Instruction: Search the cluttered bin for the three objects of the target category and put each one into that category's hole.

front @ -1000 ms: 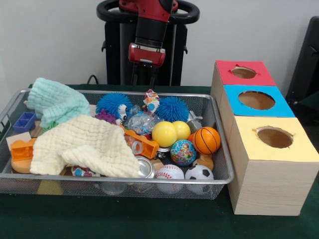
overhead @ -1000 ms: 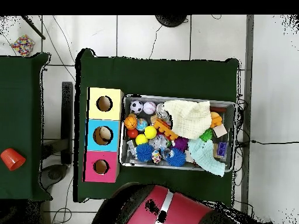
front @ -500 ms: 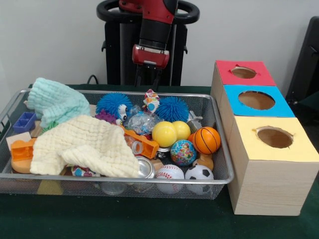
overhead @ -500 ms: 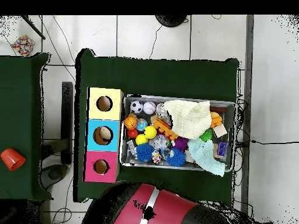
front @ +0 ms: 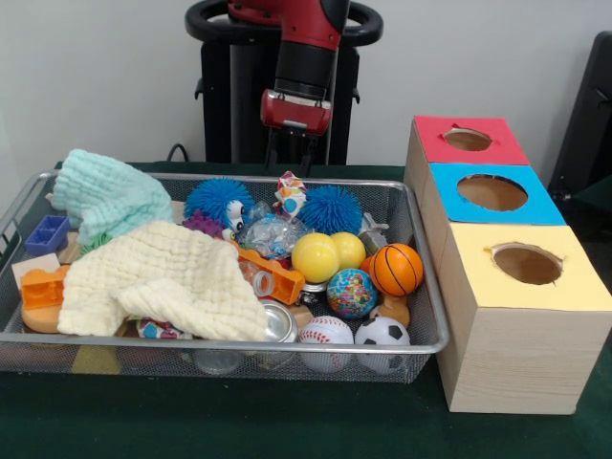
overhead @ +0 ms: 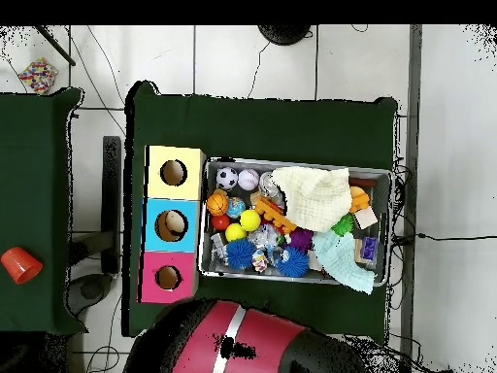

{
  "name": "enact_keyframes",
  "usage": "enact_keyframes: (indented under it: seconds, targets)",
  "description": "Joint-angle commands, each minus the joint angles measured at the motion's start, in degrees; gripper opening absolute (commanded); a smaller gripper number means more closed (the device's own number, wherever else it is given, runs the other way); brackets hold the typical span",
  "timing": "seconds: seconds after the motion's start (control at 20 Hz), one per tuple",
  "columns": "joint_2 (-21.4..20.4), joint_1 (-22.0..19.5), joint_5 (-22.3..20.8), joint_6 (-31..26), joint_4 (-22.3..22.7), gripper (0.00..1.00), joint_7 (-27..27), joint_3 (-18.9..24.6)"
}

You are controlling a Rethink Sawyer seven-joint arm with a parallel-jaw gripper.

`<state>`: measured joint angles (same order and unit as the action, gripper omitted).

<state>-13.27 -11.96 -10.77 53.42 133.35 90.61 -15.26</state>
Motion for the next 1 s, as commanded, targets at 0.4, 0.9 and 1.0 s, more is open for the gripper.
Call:
enact_keyframes:
  seconds: [0.4,0.9,1.0]
  targets:
    - [-1.1,-2.0,3.2,-0.1,-5.1,1.0,15.5,4.3]
    - [-1.3,-7.3,-0.8,-4.0,-6.7,1.0,14.7,6.5]
    - [-2.3,-7.6,-0.4,-5.2,-5.7,1.0,14.4,6.7]
